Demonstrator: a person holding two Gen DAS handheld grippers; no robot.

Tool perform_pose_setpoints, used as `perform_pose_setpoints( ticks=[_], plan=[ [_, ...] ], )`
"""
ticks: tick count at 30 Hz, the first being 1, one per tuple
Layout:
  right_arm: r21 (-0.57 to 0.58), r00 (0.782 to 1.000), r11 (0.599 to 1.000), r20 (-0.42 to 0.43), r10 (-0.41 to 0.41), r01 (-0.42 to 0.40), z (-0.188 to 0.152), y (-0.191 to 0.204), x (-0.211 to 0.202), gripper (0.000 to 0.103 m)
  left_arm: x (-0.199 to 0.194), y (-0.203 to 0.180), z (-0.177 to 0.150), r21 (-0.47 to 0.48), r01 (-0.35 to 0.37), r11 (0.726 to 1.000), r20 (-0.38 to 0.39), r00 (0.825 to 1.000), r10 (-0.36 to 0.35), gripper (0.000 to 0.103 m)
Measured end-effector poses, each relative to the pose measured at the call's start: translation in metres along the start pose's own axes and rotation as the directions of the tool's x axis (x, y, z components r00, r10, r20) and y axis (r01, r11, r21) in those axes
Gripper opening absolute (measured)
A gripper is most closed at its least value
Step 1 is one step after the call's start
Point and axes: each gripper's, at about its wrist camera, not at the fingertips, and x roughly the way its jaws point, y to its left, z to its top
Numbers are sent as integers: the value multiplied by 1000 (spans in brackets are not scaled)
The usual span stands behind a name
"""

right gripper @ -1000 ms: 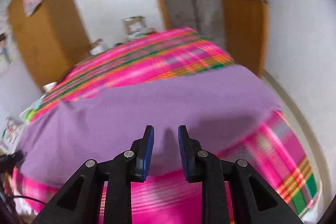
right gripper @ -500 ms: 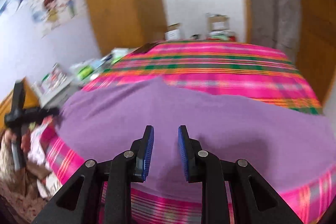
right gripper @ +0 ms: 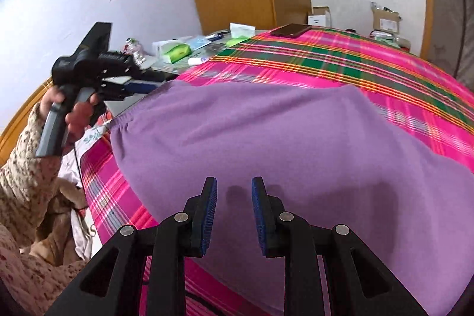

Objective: Fold clothes
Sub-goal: 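Grasp the purple garment edge with the left gripper and lift it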

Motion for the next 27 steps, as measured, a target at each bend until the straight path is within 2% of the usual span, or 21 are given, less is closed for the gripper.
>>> perform_pose_setpoints(
  ticks=[4,6,8,10,11,14,16,18,21,25,27],
  plan=[
    [12,1000,1000,-12,10,-10,2,0,9,25,15,-1,2,-18,-1,1000,-63,998,-1,34],
    [23,1000,1000,-15,11,-11,3,-1,12,25,20,-6,2,3,-12,1000,-70,997,12,29],
    [34,1000,999,-18,16,-16,4,-2,15,25,20,-8,2,17,-35,999,-60,998,36,23],
    [42,1000,999,-20,20,-19,5,-3,18,25,18,-5,3,-17,-21,1000,-44,999,20,18],
    [47,1000,999,-21,23,-22,4,-3,19,25,15,-4,3,-26,-17,1000,-24,1000,16,11],
    [57,999,998,-22,25,-24,3,-5,21,25,1,-5,1,-29,-25,999,58,998,26,7],
    [65,999,998,-22,24,-23,2,-7,20,25,-8,-4,-3,-30,-58,998,124,990,61,6],
    [71,999,997,-23,22,-21,2,-7,20,25,-6,-1,-5,-33,-64,997,119,991,68,6],
    [69,999,997,-28,18,-16,1,-7,22,25,1,-3,-10,-10,-117,993,114,987,117,7],
    [57,1000,998,-23,10,-8,2,-3,21,25,2,4,-5,-45,-106,993,111,988,110,11],
    [52,1000,999,-18,9,-8,2,-1,20,25,-5,7,-8,-46,-137,989,130,981,142,12]
  ],
)
